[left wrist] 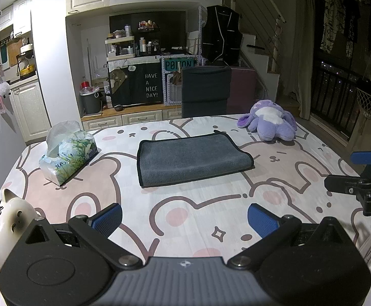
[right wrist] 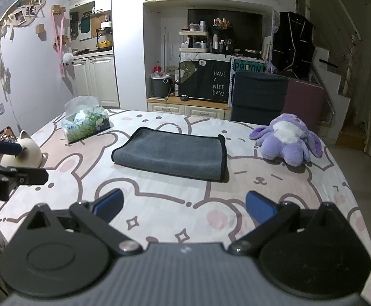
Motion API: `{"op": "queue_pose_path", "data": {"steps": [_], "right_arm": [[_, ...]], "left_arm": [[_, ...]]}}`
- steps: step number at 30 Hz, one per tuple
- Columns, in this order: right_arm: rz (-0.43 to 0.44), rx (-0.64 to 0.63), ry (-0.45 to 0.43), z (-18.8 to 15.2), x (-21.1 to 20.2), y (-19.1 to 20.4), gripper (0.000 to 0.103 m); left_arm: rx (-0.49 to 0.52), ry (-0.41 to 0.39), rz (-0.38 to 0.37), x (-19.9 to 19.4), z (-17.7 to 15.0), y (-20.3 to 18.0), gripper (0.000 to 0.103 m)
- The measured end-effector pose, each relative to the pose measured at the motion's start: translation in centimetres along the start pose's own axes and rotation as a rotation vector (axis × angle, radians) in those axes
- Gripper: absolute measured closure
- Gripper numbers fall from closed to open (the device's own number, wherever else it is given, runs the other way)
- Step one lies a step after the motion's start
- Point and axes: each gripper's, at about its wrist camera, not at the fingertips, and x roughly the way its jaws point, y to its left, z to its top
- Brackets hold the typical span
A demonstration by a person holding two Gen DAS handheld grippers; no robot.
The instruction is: Fold towel
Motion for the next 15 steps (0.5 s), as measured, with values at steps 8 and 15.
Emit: {"op": "queue_pose_path", "data": {"steps": [8, 15], "right_arm": [[0.002, -0.002, 0.001, -0.05, 0.06, -0.02, 0.0], [0.001, -0.005, 0.002, -0.08, 0.09, -0.02, 0.0]], "left_arm": [[0.0, 0.0, -0.001, -0.02, -0.01, -0.02, 0.0], [0.0, 0.0, 0.0, -0.01, -0.02, -0.06, 0.0]]}}
